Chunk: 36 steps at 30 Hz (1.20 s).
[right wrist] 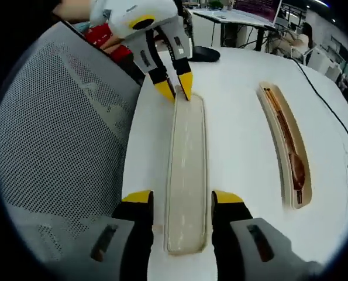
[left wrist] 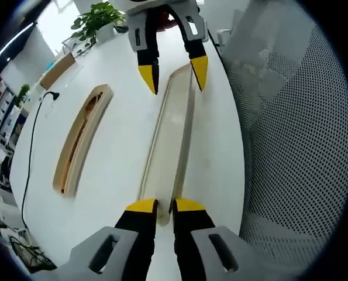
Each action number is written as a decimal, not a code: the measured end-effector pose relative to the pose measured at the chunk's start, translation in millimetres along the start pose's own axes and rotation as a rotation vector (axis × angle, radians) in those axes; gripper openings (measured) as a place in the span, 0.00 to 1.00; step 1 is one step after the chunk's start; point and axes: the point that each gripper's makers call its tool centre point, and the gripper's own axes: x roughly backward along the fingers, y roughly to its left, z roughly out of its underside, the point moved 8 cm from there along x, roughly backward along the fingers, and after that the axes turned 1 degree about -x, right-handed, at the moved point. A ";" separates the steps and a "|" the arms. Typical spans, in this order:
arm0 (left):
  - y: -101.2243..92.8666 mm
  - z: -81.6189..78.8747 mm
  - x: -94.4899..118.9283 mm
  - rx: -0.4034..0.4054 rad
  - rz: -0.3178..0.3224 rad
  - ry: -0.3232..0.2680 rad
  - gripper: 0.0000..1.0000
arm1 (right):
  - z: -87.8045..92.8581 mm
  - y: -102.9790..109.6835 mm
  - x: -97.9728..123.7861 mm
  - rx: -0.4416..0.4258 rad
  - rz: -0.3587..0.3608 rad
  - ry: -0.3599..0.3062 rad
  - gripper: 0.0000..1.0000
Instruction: Arrange the utensils inside the cutlery case until each visible utensil rests in its matching compartment.
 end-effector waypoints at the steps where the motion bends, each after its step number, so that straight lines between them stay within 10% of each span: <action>1: 0.3 0.4 -0.4 0.002 0.003 -0.001 0.10 | -0.6 1.3 -2.4 0.023 0.006 0.008 0.36; 36: 3.6 -7.1 -3.4 0.055 0.006 -0.043 0.10 | 12.3 -14.2 -2.0 0.112 0.177 0.191 0.11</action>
